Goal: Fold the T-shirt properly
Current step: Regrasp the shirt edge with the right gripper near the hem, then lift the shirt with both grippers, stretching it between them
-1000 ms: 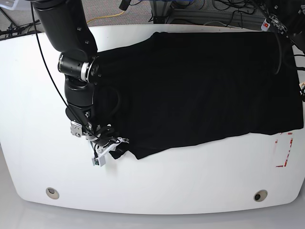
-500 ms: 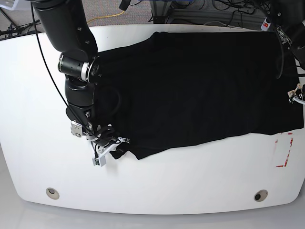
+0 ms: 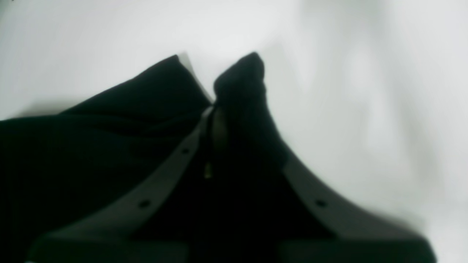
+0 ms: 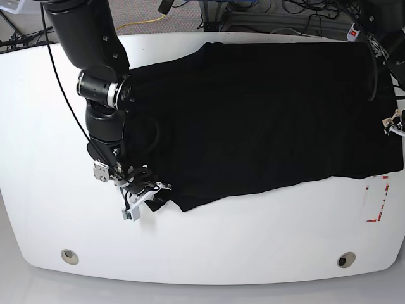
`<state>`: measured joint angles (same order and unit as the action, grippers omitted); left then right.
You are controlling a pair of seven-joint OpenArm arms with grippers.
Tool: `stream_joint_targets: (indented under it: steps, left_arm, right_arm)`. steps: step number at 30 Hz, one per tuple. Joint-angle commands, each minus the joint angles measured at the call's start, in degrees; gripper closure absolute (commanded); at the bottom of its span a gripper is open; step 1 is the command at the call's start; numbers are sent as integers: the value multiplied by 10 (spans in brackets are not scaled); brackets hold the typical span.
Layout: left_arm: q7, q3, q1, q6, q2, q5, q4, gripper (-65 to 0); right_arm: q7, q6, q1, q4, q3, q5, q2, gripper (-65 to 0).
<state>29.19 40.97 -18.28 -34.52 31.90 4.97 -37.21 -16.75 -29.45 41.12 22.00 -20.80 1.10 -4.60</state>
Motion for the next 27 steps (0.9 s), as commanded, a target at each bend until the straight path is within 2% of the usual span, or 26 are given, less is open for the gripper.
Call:
stream_joint_targets:
  steps: [1, 11, 16, 18, 22, 23, 27]
  left_arm:
    - [-6, 7, 12, 3, 25, 1, -23, -488]
    - [-8, 1, 25, -1, 20, 3, -18, -488]
    - [-9, -32, 20, -1, 3, 3, -19, -475]
    - [-10, -37, 8, -1, 2, 3, -18, -410]
    - [-10, -35, -7, -1, -15, 3, -22, -54]
    - [-10, -34, -7, 0, -17, 3, -22, 0]
    - [-10, -34, -7, 0, -20, 4, -46, 0]
  right_arm:
    - [11, -7, 23, 9, -1, -10, -3, -30]
    - [11, -7, 23, 9, -1, -10, -3, -29]
    - [11, -7, 23, 9, -1, -10, -3, -29]
    - [11, -7, 23, 9, -1, -10, -3, -29]
    - [11, -7, 23, 9, -1, -10, -7, -29]
    - [11, -7, 23, 9, -1, -10, -11, -29]
    - [-4, -8, 23, 14, -3, -12, -16, 0]
